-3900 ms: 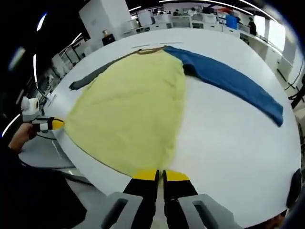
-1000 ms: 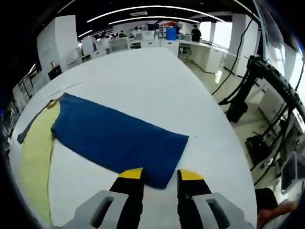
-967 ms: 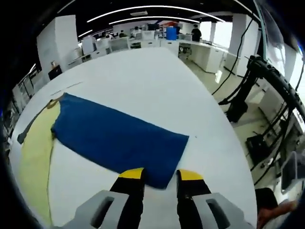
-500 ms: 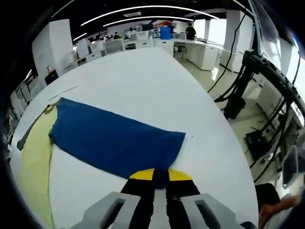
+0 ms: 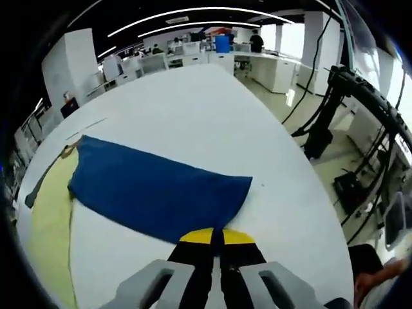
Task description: Fold the garment on the visible template until the final outline fits inside the template.
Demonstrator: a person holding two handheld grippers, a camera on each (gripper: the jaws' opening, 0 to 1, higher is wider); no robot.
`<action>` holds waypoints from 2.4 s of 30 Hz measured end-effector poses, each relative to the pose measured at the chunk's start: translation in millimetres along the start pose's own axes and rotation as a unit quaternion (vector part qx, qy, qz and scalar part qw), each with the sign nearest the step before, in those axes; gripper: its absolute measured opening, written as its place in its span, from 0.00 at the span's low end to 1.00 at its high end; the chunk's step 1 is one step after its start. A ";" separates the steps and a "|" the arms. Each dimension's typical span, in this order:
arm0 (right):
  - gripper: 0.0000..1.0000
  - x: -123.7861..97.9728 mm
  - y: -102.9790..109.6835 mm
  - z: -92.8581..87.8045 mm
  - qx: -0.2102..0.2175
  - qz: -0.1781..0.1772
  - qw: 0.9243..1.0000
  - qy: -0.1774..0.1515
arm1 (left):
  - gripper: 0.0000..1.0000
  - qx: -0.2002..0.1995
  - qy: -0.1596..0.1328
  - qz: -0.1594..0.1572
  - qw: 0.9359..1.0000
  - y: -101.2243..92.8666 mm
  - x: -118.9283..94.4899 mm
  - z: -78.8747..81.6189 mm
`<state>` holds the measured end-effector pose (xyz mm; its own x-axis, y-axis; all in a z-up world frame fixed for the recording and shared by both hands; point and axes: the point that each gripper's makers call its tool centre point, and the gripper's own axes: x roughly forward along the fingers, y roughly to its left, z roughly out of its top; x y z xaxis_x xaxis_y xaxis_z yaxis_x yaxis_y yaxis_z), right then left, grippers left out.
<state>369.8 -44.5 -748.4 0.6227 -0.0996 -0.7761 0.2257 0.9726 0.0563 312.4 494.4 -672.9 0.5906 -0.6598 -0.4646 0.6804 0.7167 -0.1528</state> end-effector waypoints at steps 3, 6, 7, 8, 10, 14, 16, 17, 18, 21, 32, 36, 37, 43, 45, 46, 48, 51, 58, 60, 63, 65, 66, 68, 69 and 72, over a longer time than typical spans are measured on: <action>0.00 -2.9 1.1 3.2 0.001 0.001 1.000 -0.008 | 0.99 0.001 0.000 0.001 1.000 0.3 -0.8 0.8; 0.00 -6.5 2.8 7.4 0.002 0.001 1.000 -0.017 | 0.99 0.001 -0.001 0.003 1.000 1.1 -1.5 2.0; 0.00 -8.1 4.1 9.9 0.004 0.002 1.000 -0.022 | 0.99 0.001 -0.001 0.005 1.000 1.8 -1.8 2.3; 0.00 -9.2 5.0 11.4 0.005 0.003 1.000 -0.025 | 0.99 0.003 0.000 0.008 1.000 3.2 -2.2 2.0; 0.00 -11.3 7.2 14.9 0.007 0.004 0.999 -0.032 | 0.99 0.003 0.001 0.008 1.000 3.5 -2.8 1.8; 0.00 -14.6 13.7 22.7 0.012 0.010 0.999 -0.044 | 0.99 0.002 -0.001 0.008 1.000 4.1 -3.7 2.0; 0.00 -16.1 17.9 26.3 0.013 0.013 0.999 -0.050 | 0.99 0.003 0.001 0.008 1.000 4.3 -3.8 1.4; 0.00 -16.4 20.0 27.7 0.013 0.016 0.998 -0.052 | 0.99 0.002 -0.002 0.006 1.000 3.5 -3.7 2.2; 0.00 -16.9 22.1 29.4 0.015 0.018 0.998 -0.055 | 0.99 0.000 -0.008 0.004 1.000 2.6 -3.5 4.1; 0.00 -17.5 28.9 34.2 0.014 0.026 0.998 -0.060 | 0.99 0.002 -0.009 0.005 1.000 3.1 -3.7 5.1; 0.00 -20.5 58.4 53.2 0.013 0.055 0.995 -0.085 | 0.99 -0.002 -0.019 0.006 1.000 2.6 -4.5 8.8; 0.00 -20.2 67.0 58.3 0.009 0.063 0.994 -0.091 | 0.99 -0.001 -0.019 0.008 1.000 3.3 -5.2 8.5; 0.00 -20.1 69.1 59.7 0.010 0.065 0.994 -0.093 | 0.99 -0.001 -0.018 0.010 1.000 3.9 -5.4 8.1; 0.00 -16.9 83.9 66.6 0.005 0.080 0.992 -0.099 | 0.99 -0.003 -0.020 0.012 1.000 2.9 -6.1 8.0; 0.00 -15.9 88.0 68.7 0.006 0.085 0.991 -0.101 | 0.99 -0.002 -0.020 0.010 1.000 1.6 -6.0 7.9; 0.00 -15.7 89.5 69.5 0.009 0.087 0.991 -0.103 | 0.99 -0.002 -0.021 0.010 1.000 1.0 -5.8 8.2; 0.00 -15.0 94.6 71.5 0.006 0.090 0.990 -0.106 | 0.99 -0.002 -0.021 0.008 1.000 0.2 -5.5 8.3; 0.00 -12.2 101.6 73.8 0.005 0.097 0.989 -0.108 | 0.99 -0.001 -0.021 0.007 1.000 -1.3 -4.9 7.9; 0.00 -6.8 119.3 76.8 0.004 0.117 0.987 -0.109 | 0.99 -0.002 -0.021 0.006 1.000 -3.2 -5.1 7.6; 0.00 -5.2 126.2 77.3 -0.004 0.124 0.986 -0.108 | 0.99 -0.001 -0.019 0.006 1.000 -3.5 -5.3 7.2; 0.00 -2.9 134.7 76.5 -0.013 0.133 0.986 -0.104 | 0.99 0.000 -0.018 0.004 1.000 -4.3 -5.2 6.7; 0.00 -1.9 140.2 76.4 -0.018 0.137 0.985 -0.103 | 0.99 0.000 -0.017 0.004 1.000 -4.3 -4.9 6.3; 0.00 -1.8 142.2 76.3 -0.019 0.139 0.985 -0.102 | 0.99 0.000 -0.018 0.003 1.000 -4.5 -4.8 6.5; 0.00 -1.5 147.4 76.6 -0.021 0.144 0.984 -0.101 | 0.99 0.000 -0.019 0.002 1.000 -5.0 -4.7 6.8; 0.00 -1.5 150.8 77.2 -0.021 0.147 0.984 -0.102 | 0.99 0.000 -0.018 0.002 1.000 -5.2 -4.6 6.6; 0.00 -1.7 158.5 79.2 -0.023 0.154 0.982 -0.103 | 0.99 0.001 -0.017 0.001 1.000 -5.4 -4.5 5.9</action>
<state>463.8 93.2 -688.4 0.7953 0.1649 -0.5833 -0.0287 0.9714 0.2355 308.7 492.2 -664.8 0.6068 -0.6649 -0.4355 0.6792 0.7184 -0.1505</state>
